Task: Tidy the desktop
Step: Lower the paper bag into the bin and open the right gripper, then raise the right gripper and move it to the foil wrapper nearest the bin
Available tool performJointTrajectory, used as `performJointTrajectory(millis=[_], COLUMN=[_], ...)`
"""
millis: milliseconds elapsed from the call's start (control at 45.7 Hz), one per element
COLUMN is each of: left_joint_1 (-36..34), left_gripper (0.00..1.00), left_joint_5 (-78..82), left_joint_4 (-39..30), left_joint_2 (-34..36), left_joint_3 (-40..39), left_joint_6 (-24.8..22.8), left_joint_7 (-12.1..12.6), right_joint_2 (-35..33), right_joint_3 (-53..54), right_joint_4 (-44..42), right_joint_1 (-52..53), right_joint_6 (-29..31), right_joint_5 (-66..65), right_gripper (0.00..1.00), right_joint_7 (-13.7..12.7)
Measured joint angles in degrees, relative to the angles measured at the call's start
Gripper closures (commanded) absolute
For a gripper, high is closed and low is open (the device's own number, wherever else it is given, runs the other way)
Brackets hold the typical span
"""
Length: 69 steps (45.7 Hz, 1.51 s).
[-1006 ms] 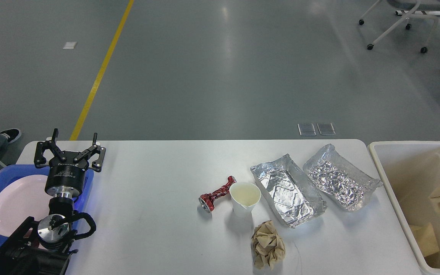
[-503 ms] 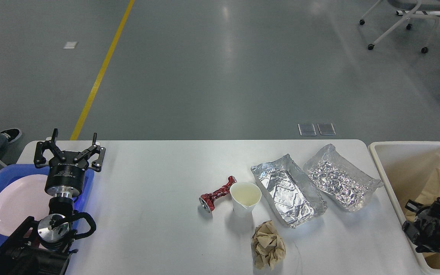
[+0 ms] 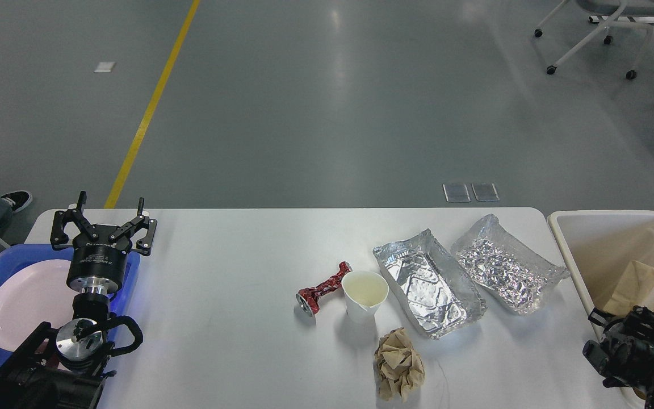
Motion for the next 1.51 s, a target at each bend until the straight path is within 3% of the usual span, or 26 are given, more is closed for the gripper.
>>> performJointTrajectory(millis=[109,175,438,591,766,919,1050,1225,1269,1378,1510], left_joint_1=[0.00,0.00,0.00,0.00,-0.03,-0.07,-0.07,-0.07,-0.07,-0.07,-0.01], left_gripper=[0.04,0.04,0.04,0.04,0.04,0.04,0.04,0.04,0.04,0.04,0.04], left_joint_5=[0.04,0.04,0.03,-0.01,0.00,0.00,0.00,0.00,0.00,0.00,0.02], left_joint_4=[0.00,0.00,0.00,0.00,0.00,0.00,0.00,0.00,0.00,0.00,0.00], left_joint_2=[0.00,0.00,0.00,0.00,0.00,0.00,0.00,0.00,0.00,0.00,0.00], left_joint_3=[0.00,0.00,0.00,0.00,0.04,0.05,0.05,0.05,0.05,0.05,0.07], left_joint_6=[0.00,0.00,0.00,0.00,0.00,0.00,0.00,0.00,0.00,0.00,0.00], left_joint_7=[0.00,0.00,0.00,-0.01,-0.01,-0.05,-0.04,0.04,0.04,0.04,0.04], right_joint_2=[-0.49,-0.54,-0.86,-3.19,-7.90,-13.47,-16.99,-16.49,-15.80,-14.72,-13.43], right_joint_3=[0.01,-0.08,0.06,0.19,-0.43,-2.90,-5.44,-14.43,-16.33,-17.94,-20.41], right_joint_4=[0.14,0.36,0.96,2.66,10.61,21.55,31.96,40.43,43.44,49.88,60.71], right_joint_1=[-0.37,-0.46,-0.40,1.28,9.07,20.89,33.29,50.07,56.48,66.73,80.20], right_joint_6=[-1.73,-3.31,-6.83,-6.08,-2.87,6.15,17.24,36.77,44.49,52.81,57.01], right_joint_5=[0.00,-0.03,-0.08,-0.24,-1.19,-5.81,-10.58,-11.44,-11.19,-11.15,-9.70], right_gripper=[0.11,0.01,0.00,0.00,0.00,0.00,0.00,0.00,0.00,0.00,0.00], right_joint_7=[0.00,0.03,0.14,0.37,0.42,0.32,-0.15,-0.29,-0.29,-0.34,-0.38])
